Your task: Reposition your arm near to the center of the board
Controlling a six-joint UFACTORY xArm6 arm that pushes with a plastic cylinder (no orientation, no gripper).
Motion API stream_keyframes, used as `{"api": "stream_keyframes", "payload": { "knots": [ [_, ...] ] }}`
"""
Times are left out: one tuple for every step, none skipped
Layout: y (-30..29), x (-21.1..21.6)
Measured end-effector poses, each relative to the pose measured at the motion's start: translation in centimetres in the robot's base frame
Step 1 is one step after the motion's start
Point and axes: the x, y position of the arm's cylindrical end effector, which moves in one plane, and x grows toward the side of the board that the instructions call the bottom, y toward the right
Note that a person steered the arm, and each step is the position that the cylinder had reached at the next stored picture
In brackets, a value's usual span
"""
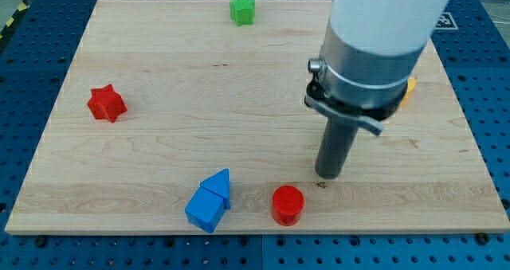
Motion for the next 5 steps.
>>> {"api": "stream_keyframes", "payload": {
  "knots": [
    [-1.5,-3.5],
    [-3.4,-6.4],
    [-5.7,-8.5],
    [-8.5,-10.5],
    [-11.4,-12.6]
  ]
}}
